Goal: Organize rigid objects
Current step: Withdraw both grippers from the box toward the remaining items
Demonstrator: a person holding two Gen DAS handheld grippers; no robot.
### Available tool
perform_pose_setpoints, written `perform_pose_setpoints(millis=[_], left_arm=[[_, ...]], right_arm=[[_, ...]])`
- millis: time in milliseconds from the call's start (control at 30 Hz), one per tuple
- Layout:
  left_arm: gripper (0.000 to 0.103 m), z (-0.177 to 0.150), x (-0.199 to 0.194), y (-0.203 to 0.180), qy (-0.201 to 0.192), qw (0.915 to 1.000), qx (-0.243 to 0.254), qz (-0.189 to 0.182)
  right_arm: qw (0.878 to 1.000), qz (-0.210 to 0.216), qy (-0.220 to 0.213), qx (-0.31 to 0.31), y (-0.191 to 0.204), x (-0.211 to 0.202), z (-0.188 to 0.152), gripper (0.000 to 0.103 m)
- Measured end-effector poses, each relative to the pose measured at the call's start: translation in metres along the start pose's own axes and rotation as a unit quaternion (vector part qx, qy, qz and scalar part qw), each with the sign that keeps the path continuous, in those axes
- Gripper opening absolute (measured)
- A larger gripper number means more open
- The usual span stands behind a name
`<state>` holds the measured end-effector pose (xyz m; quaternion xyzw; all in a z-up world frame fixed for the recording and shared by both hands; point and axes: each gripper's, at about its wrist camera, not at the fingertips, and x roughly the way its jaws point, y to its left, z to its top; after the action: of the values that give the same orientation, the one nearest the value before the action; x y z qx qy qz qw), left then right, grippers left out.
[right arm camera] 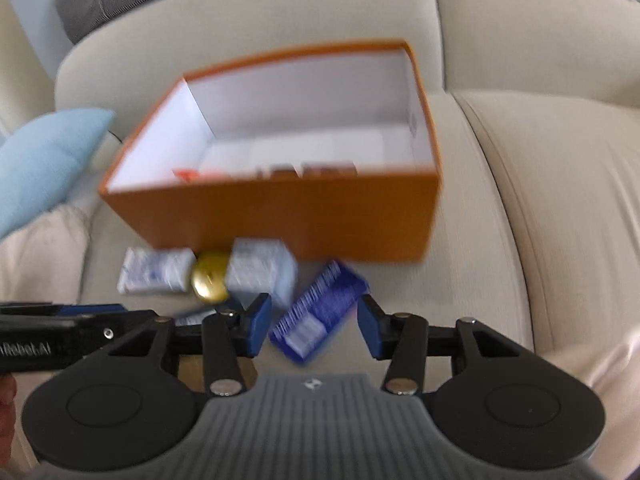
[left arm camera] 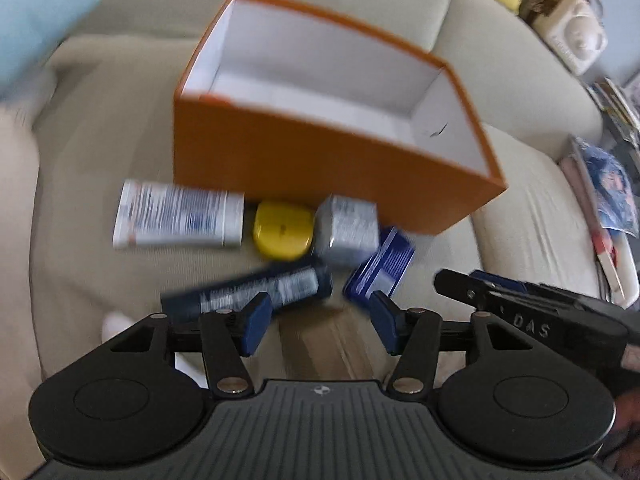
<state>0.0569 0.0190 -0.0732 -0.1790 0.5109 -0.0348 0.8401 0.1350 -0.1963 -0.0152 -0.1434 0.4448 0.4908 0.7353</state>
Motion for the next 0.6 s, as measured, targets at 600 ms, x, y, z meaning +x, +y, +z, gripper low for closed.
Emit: perform_pose_setpoints(millis=[600], left_arm=[[0.03,-0.024,0.034,-0.02,0.034,0.9994,0.001,-0.008]], right_arm=[[0.999,-0.025,0.042,0.006,-0.012,0.006,-0.038,0.035]])
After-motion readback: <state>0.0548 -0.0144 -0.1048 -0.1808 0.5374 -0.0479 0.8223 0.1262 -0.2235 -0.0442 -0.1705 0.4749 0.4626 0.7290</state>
